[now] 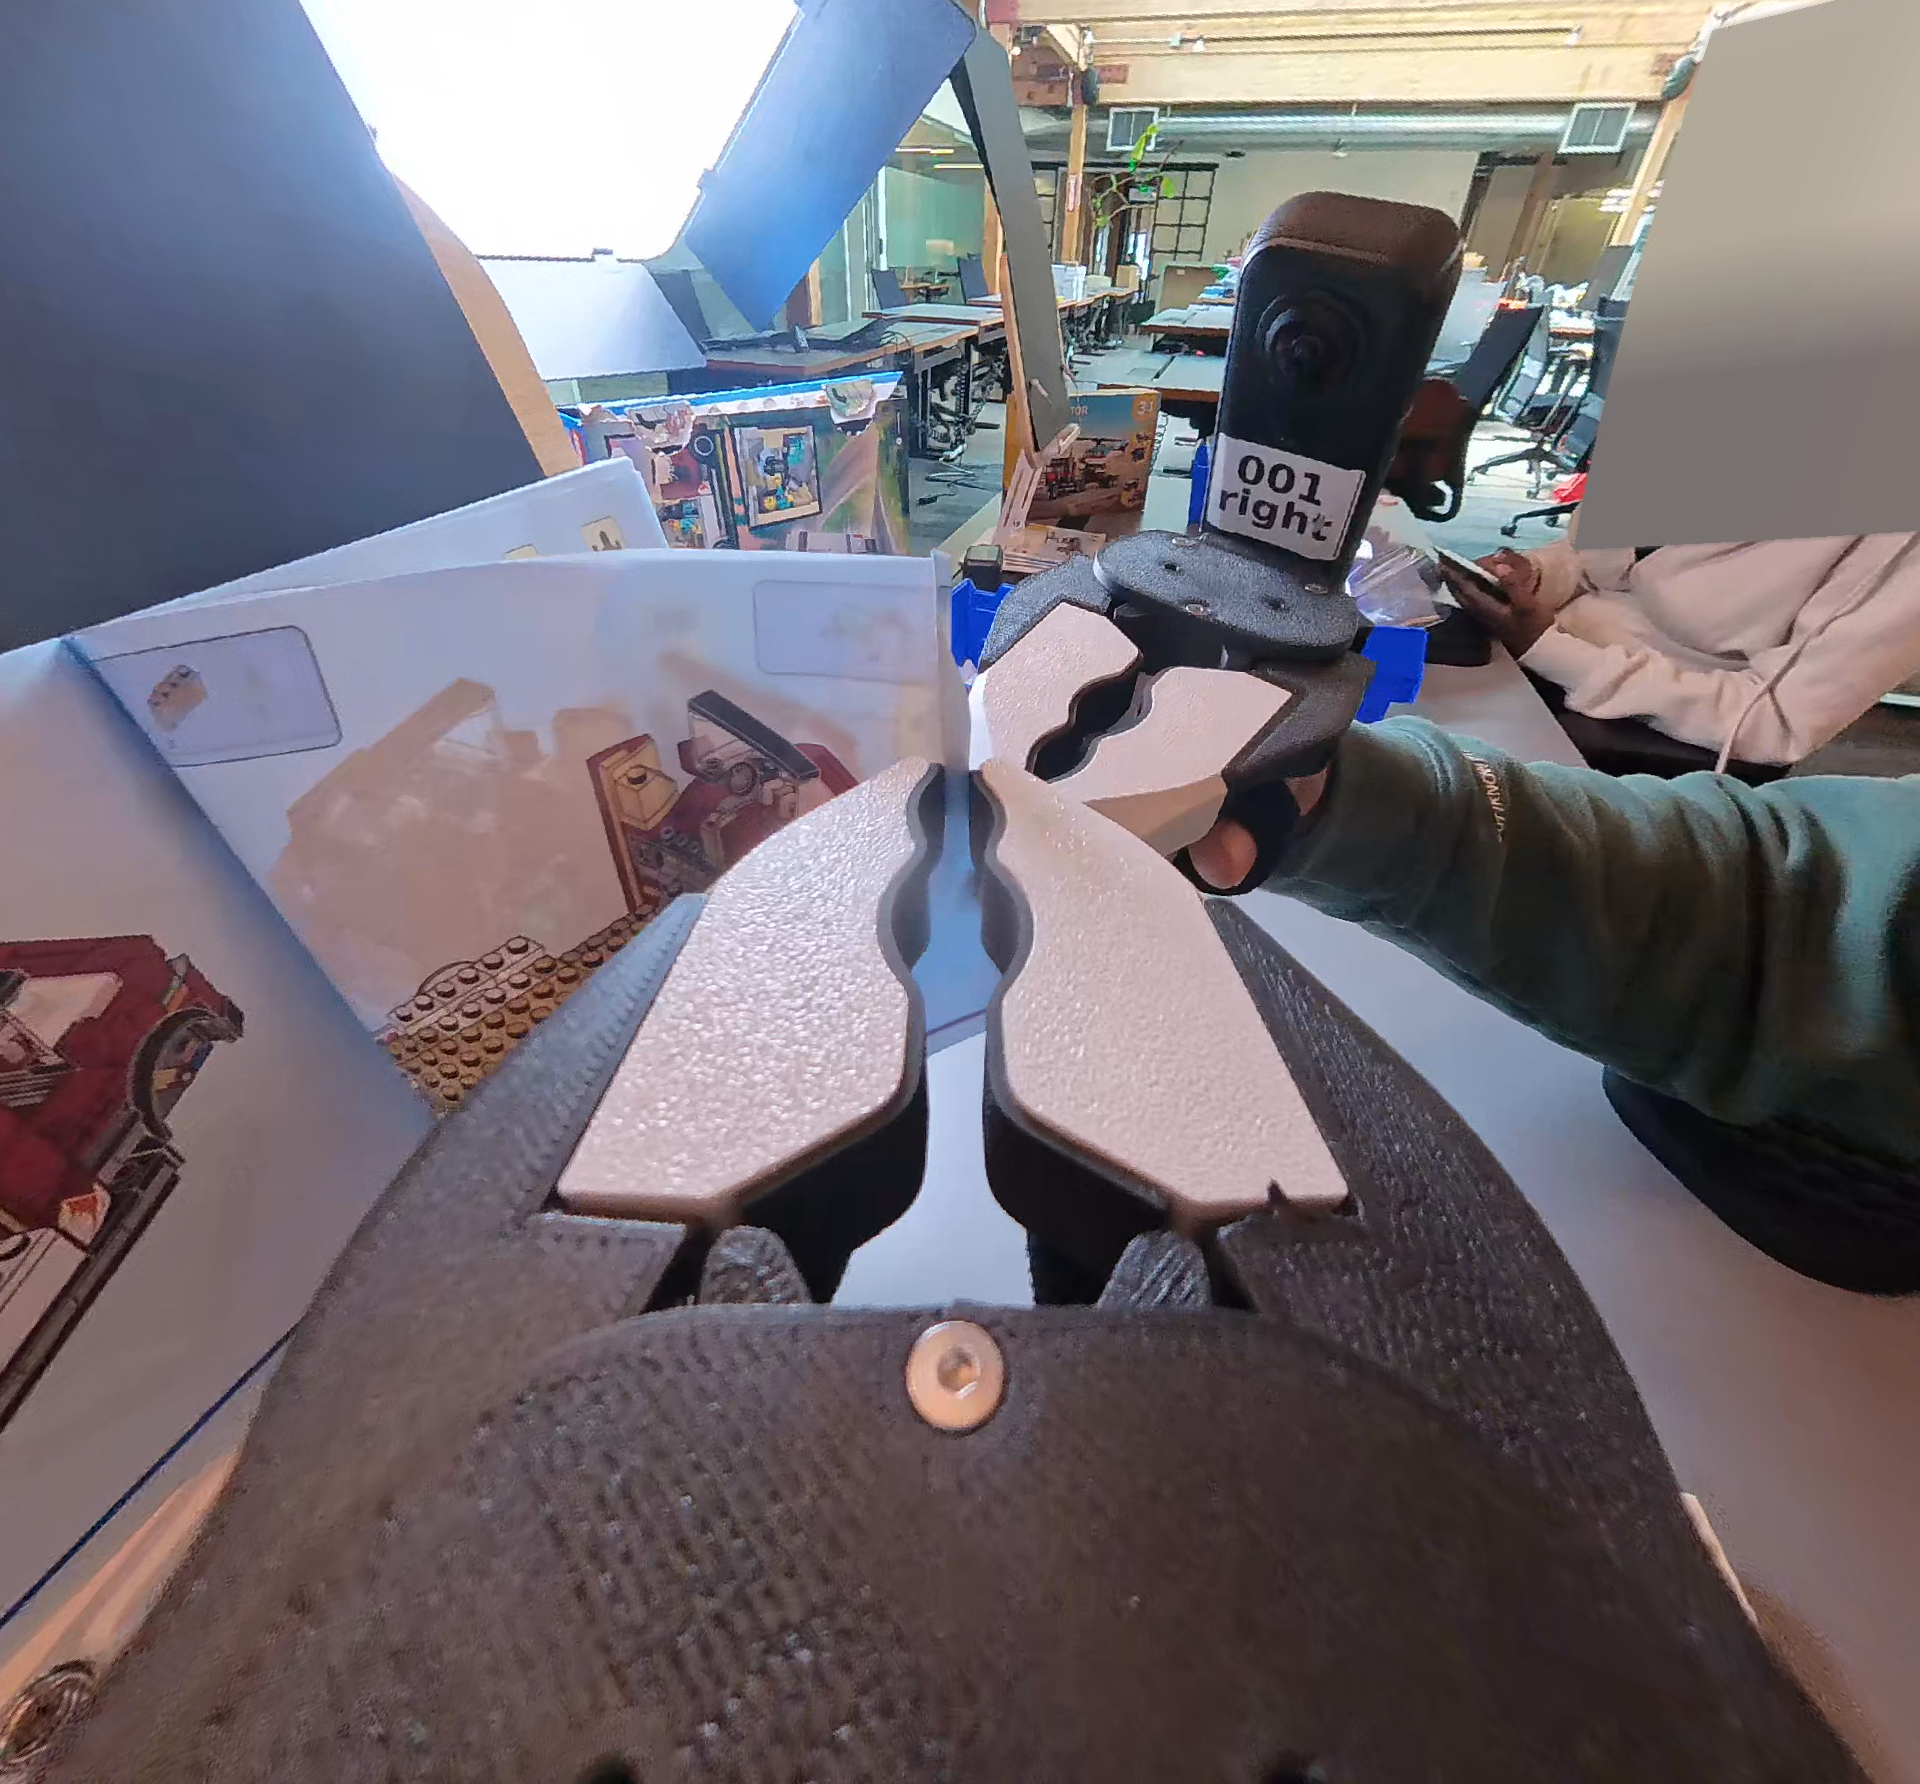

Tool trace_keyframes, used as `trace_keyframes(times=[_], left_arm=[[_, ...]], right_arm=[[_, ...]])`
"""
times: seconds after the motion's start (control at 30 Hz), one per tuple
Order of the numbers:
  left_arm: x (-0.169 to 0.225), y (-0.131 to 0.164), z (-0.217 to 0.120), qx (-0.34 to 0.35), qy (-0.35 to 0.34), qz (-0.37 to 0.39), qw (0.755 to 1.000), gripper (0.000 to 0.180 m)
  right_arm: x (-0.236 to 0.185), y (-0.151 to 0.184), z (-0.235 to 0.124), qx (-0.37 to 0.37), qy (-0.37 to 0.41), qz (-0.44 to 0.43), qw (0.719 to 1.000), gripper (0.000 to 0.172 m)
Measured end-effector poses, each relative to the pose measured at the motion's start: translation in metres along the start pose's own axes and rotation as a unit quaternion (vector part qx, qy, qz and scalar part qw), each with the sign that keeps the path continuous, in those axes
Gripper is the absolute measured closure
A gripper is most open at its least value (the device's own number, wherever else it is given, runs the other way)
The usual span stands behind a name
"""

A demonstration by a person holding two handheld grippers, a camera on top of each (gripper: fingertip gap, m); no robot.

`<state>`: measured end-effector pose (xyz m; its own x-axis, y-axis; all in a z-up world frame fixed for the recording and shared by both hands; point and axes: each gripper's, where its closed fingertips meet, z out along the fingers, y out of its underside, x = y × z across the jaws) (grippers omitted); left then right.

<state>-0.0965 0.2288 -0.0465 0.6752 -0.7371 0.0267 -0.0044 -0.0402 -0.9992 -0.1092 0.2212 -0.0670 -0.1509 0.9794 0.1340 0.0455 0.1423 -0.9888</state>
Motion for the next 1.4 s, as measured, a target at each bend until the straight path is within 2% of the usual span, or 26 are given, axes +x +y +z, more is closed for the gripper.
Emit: trace_keyframes(times=[0.2,0.4,0.5,0.6,0.67,0.77,0.87,1.4], left_arm=[[0.005,-0.001,-0.004,0.009,0.024,-0.005,1.000,0.174],[0.005,0.001,-0.009,-0.001,0.024,0.014,1.000,0.180],[0.002,0.000,-0.009,0.003,0.014,0.010,1.000,0.180],[0.004,0.000,-0.005,0.001,0.009,0.015,1.000,0.152],[0.005,0.000,-0.002,-0.001,0.007,0.025,1.000,0.156],[0.004,0.000,-0.002,-0.003,0.006,0.035,0.999,0.172],[0.004,0.001,-0.003,-0.007,0.009,0.035,0.999,0.177],[0.001,0.012,-0.012,-0.028,0.012,0.048,0.998,0.180]], right_arm=[[-0.003,-0.002,-0.003,0.004,-0.037,0.028,0.999,0.172],[0.001,-0.010,-0.015,0.057,-0.078,0.096,0.991,0.172],[0.004,-0.005,-0.014,0.042,-0.062,0.079,0.994,0.172],[0.000,-0.005,-0.009,0.037,-0.064,0.074,0.995,0.172],[-0.001,-0.004,-0.005,0.029,-0.062,0.062,0.996,0.172],[-0.004,-0.005,-0.003,0.026,-0.065,0.058,0.996,0.172],[-0.003,-0.005,-0.004,0.021,-0.064,0.054,0.996,0.172],[-0.001,0.001,-0.013,0.015,-0.082,0.063,0.995,0.172]])
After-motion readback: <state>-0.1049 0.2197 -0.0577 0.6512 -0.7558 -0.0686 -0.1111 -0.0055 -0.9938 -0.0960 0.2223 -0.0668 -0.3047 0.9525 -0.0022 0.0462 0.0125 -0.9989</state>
